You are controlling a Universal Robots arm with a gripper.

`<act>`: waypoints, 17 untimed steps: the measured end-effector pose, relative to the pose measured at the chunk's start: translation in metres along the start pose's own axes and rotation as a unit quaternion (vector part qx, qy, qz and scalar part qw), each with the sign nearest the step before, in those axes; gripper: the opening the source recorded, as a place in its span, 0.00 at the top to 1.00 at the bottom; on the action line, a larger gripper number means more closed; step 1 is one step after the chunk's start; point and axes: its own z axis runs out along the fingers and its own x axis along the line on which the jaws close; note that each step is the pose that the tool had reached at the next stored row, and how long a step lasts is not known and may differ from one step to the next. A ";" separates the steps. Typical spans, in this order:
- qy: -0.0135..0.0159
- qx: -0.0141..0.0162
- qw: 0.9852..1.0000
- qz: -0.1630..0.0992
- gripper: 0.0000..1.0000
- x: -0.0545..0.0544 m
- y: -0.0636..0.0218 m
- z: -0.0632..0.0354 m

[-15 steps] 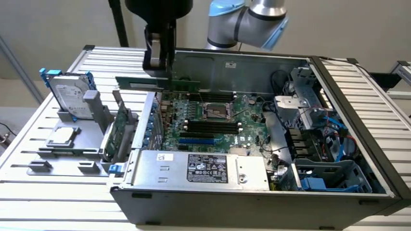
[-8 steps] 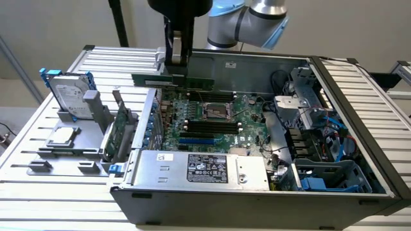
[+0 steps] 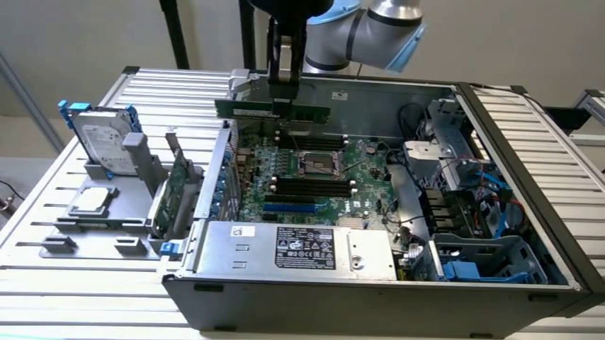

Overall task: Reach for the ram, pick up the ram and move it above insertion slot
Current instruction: 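Pick up the ram and move it above insertion slot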

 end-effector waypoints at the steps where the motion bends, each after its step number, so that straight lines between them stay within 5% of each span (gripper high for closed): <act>1: 0.001 0.000 1.000 0.000 0.87 -0.003 -0.0022 0.0004; 17: 0.014 0.000 1.000 0.001 0.87 -0.031 -0.0396 0.0092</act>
